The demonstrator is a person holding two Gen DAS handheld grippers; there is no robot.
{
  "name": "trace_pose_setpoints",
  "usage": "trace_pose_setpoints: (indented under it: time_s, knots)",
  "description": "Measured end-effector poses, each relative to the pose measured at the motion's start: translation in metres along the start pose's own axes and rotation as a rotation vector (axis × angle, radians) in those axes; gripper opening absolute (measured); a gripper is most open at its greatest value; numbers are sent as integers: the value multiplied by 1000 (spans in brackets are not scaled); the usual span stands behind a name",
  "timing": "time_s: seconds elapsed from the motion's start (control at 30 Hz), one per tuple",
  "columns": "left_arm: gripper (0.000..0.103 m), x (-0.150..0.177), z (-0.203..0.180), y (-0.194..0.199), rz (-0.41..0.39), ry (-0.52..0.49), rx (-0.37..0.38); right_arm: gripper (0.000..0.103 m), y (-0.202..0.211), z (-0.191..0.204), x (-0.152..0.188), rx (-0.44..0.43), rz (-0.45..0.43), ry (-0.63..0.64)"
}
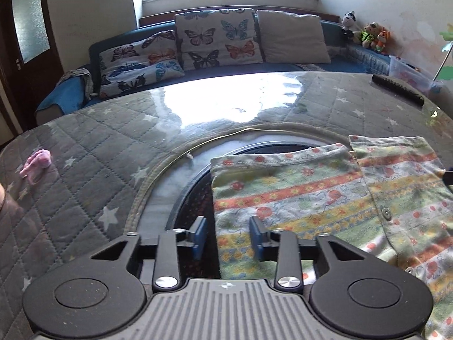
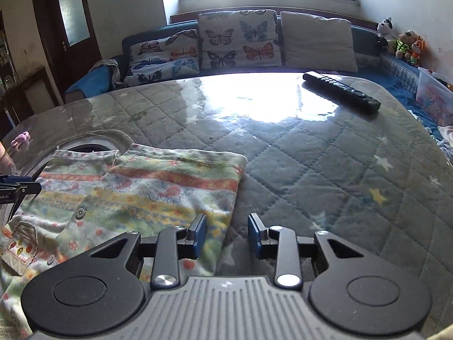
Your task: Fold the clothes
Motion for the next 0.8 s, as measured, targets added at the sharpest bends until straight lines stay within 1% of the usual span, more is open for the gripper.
trace_pose_setpoints:
  time_s: [0.03,0.07,0.1,0.17,0.2,0.27,0.37,0.47,0.53,0.6,0.63,0.67,0.7,0.8]
  knots:
    - [13,0,0,-1,-4,-1,8,30,-4,2,-2,-1,1,3]
    - [9,-1,-1,-2,-10,-5,7,24,-7,4,-4,-1,2,7]
    - [7,0,-2,-3,-17,-11,0,16,-11,6,-5,-2,3,10]
    - [2,-2,-2,-3,-33,-18,-18,8,-18,10,-9,-4,5,17]
    - [2,-3,-3,-2,-41,-21,-28,6,-22,12,-11,-4,6,21]
    - [2,-6,-3,-1,-67,-34,-56,6,-27,15,-14,-4,6,28]
    - [2,-12,1,-5,-74,-32,-83,6,-41,23,-24,-7,-4,44]
    - [2,-19,6,-10,-75,-27,-108,8,-52,27,-31,-4,-7,53]
    - [2,-20,10,-15,-53,-19,-114,11,-57,28,-35,1,-10,64]
    - [7,-17,9,-12,-52,-21,-121,13,-51,31,-35,-3,-14,82]
    - [7,-15,8,-8,-56,-28,-117,14,-48,32,-35,-6,-15,91]
    - [7,-13,5,-3,-62,-38,-109,19,-43,35,-34,-13,-17,99]
    - [7,-11,2,2,-67,-47,-101,26,-37,38,-33,-22,-19,111]
    - [7,-3,-10,20,-89,-93,-59,33,-17,56,-24,-67,-15,161]
Point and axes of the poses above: each gripper's, at about its wrist camera, not at the fingertips, and y roughly against the way its jaws point, z to its left, x to its underside, the point moved 2 cm from there along -y, roughly the way its jaws point, and after that the axes turned 5 degrees about -z, right-handed, at the moved point
